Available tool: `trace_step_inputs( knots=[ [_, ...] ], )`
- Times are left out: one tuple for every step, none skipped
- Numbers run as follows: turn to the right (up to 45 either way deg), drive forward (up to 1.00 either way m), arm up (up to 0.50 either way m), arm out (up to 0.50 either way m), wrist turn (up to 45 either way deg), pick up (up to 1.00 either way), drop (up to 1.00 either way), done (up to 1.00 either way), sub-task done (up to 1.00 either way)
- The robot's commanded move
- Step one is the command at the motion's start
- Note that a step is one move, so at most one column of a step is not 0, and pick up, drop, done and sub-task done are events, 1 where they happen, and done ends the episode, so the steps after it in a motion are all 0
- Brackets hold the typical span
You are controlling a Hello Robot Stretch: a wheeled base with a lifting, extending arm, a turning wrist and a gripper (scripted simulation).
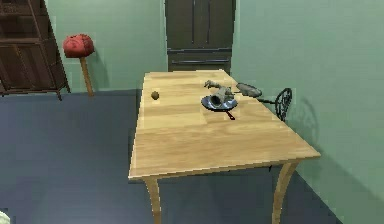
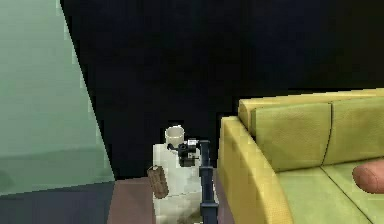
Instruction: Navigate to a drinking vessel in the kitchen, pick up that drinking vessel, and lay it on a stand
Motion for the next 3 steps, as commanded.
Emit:
trace_step_inputs(
  knots=[
    [0.0,0.0,-0.32,0.0,0.0,0.0,0.0,0.0,0.0],
    [0.0,0.0,0.0,0.0,0.0,0.0,1.0,0.0,0.0],
    [0.0,0.0,0.1,0.0,0.0,0.0,0.0,0.0,0.0]
  ],
)
